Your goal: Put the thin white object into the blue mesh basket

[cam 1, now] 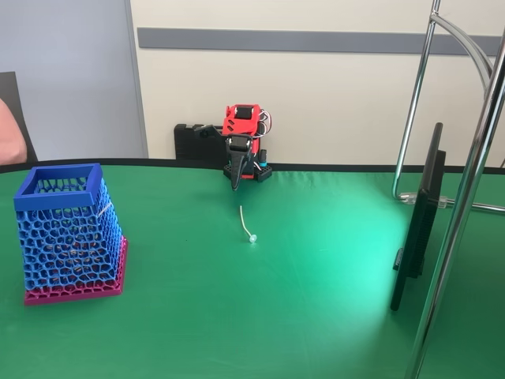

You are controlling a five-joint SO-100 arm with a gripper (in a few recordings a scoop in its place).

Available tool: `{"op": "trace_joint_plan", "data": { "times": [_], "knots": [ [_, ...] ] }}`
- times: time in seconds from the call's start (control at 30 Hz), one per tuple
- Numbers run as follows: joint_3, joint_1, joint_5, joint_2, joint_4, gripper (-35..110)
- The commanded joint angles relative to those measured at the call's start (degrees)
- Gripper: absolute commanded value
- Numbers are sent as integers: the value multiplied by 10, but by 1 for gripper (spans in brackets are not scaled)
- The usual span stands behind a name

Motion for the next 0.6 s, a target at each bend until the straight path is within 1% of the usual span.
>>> {"op": "trace_joint_plan", "data": {
  "times": [0.0, 0.57],
  "knots": [
    [-2, -6, -4, 5, -9, 1],
    [-2, -5, -4, 5, -9, 1]
  ]
}}
